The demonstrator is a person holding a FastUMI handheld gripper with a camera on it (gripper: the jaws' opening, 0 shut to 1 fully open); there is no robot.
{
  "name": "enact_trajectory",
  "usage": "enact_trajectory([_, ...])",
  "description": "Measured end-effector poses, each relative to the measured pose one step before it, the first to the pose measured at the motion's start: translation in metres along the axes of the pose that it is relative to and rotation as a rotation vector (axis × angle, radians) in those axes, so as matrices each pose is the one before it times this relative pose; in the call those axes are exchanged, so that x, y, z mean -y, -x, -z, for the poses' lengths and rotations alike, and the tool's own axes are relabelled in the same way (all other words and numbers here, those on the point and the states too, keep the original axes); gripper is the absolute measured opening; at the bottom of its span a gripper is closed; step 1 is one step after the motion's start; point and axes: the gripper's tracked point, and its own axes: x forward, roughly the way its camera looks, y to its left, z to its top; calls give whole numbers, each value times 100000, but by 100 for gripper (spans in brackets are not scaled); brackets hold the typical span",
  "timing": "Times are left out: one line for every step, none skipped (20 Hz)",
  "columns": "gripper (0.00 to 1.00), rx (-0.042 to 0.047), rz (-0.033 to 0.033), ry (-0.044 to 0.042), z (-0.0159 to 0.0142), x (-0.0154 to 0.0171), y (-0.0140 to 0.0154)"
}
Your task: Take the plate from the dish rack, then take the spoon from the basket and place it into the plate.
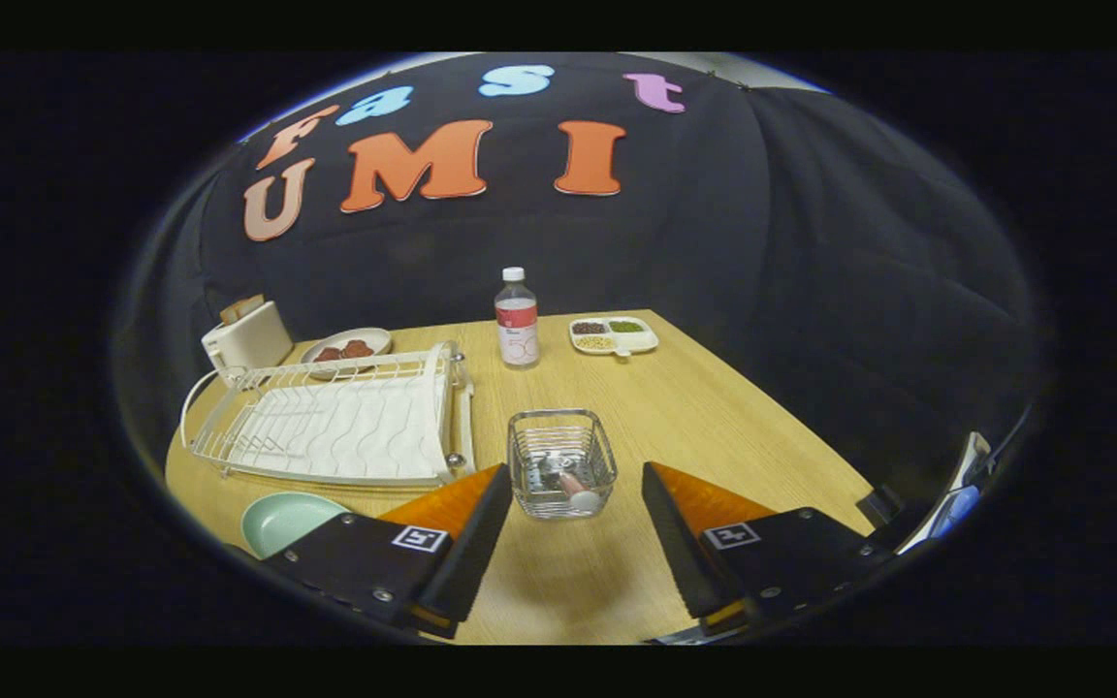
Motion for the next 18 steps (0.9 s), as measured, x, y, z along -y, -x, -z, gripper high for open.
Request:
enact_trajectory([76,-789,-1593,-396,121,-236,-328])
enact_trajectory([68,-920,-969,-710,69,-58,-455])
enact_trajectory([62,-669,-965,-711,144,-34,-339])
enact_trajectory([52,-30,-768,-755,-90,-38,-269])
enact_trajectory([46,-257,-979,-291,59,-73,-200])
enact_trajectory([34,-121,-590,139,-15,2,-217])
enact_trajectory([28,154,-660,-212,-69,95,-131])
enact_trajectory([21,251,-1446,-333,-176,-248,-46])
enact_trajectory([14,341,-106,203,-122,107,-60])
enact_trajectory([12,30,-237,503,-87,100,-10])
enact_trajectory([10,-312,-94,389,4,37,56])
enact_trajectory([8,-343,340,308,-93,40,17])
enact_trajectory([6,-25,339,396,-109,60,108])
enact_trajectory([6,507,405,277,-289,3,194])
enact_trajectory([6,733,209,112,-316,17,213])
enact_trajectory([6,506,-65,90,-329,-80,244])
enact_trajectory([5,888,203,94,-425,-2,286])
enact_trajectory([6,595,409,343,-329,53,398])
